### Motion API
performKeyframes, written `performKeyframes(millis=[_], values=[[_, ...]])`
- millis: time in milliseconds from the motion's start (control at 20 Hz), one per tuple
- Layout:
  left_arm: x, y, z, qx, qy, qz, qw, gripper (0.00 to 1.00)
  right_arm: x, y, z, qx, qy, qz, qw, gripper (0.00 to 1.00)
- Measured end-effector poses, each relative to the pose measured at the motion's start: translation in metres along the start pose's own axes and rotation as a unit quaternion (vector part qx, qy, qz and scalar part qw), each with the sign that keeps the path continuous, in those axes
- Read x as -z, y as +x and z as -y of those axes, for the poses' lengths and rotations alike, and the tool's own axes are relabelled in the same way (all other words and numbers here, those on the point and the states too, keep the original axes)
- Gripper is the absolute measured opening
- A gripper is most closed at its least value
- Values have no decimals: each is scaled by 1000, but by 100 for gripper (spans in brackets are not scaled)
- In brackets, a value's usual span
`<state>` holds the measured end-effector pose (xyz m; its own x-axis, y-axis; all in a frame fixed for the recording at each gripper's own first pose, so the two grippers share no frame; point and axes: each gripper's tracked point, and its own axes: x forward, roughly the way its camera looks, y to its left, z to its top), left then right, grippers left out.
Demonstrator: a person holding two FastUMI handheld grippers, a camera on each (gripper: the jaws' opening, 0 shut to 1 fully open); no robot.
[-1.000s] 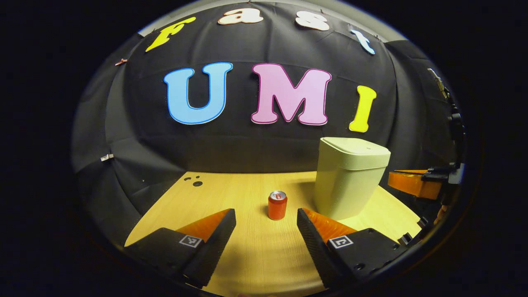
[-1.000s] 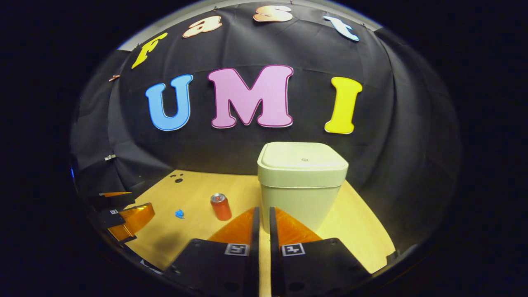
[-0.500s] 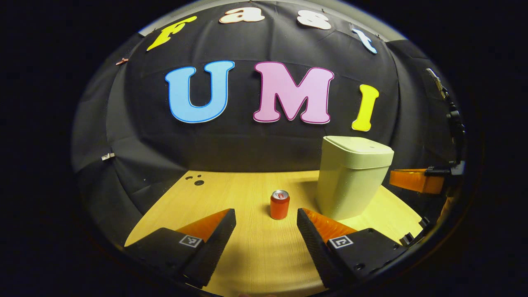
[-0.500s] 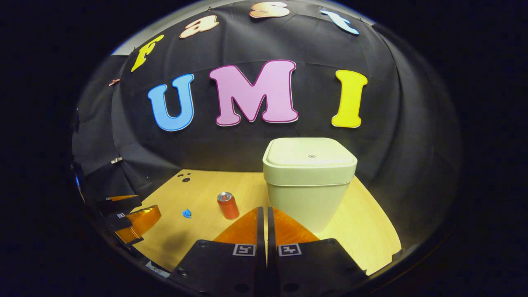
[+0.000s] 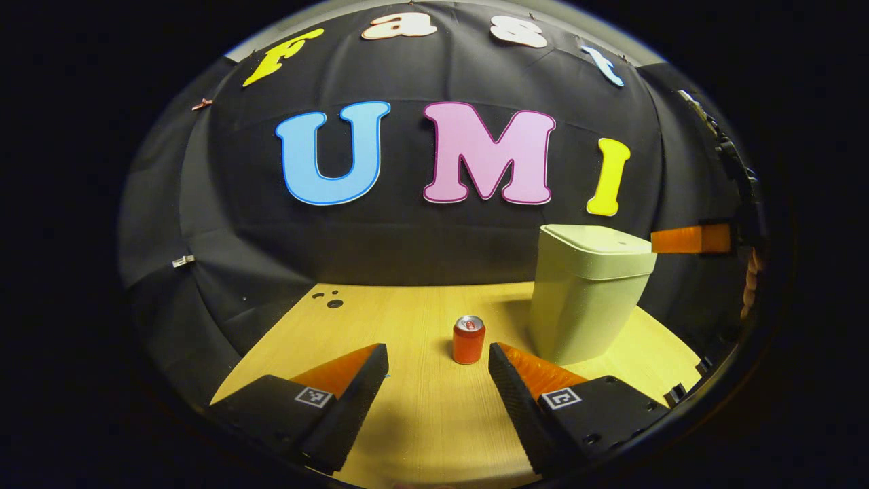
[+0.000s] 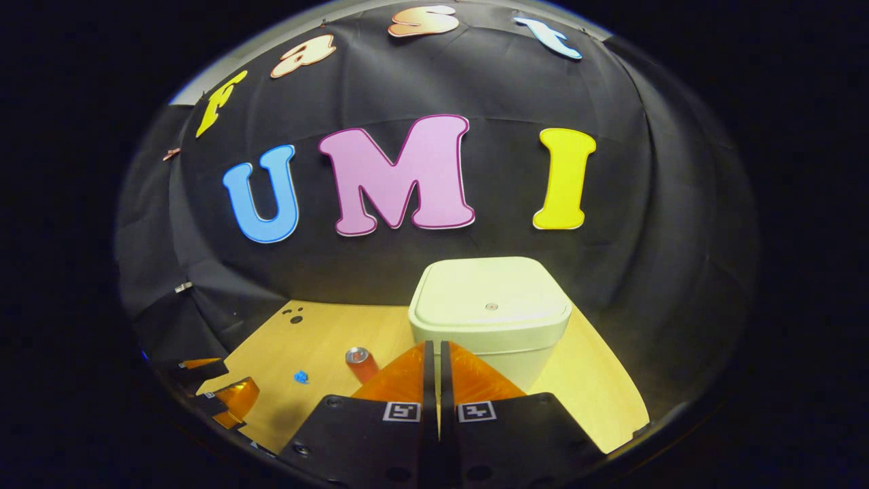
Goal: Press the lid of the desktop garbage bin to open it, pick up the crumpled paper on the desktop and throw it into the bin, then pick up the pop can on the desktop and drop it into the bin, and finally close the garbage bin lid.
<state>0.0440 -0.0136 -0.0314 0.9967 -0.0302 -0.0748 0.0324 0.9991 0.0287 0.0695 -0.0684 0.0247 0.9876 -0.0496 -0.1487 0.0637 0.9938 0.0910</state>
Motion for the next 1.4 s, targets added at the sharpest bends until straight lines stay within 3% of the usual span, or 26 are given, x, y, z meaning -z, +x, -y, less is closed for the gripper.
performKeyframes(millis=[350, 650, 1100, 1150, 1200, 1400], values=[[6, 2, -6, -11, 0, -8, 1000, 96, -35, 45, 28, 28, -16, 20, 999, 5], [8, 2, -22, -36, -10, -11, 999, 96, -24, 76, 58, 57, -39, 4, 998, 5], [12, 5, -31, -55, -29, -18, 998, 96, -4, 95, 54, 51, -45, -20, 997, 5], [13, 5, -30, -54, -29, -19, 998, 96, -1, 94, 53, 49, -45, -22, 998, 10], [13, 6, -30, -54, -28, -19, 998, 96, -2, 95, 54, 49, -42, -21, 998, 5], [14, 8, -28, -51, -28, -22, 998, 96, -2, 101, 52, 43, -33, -24, 998, 5]])
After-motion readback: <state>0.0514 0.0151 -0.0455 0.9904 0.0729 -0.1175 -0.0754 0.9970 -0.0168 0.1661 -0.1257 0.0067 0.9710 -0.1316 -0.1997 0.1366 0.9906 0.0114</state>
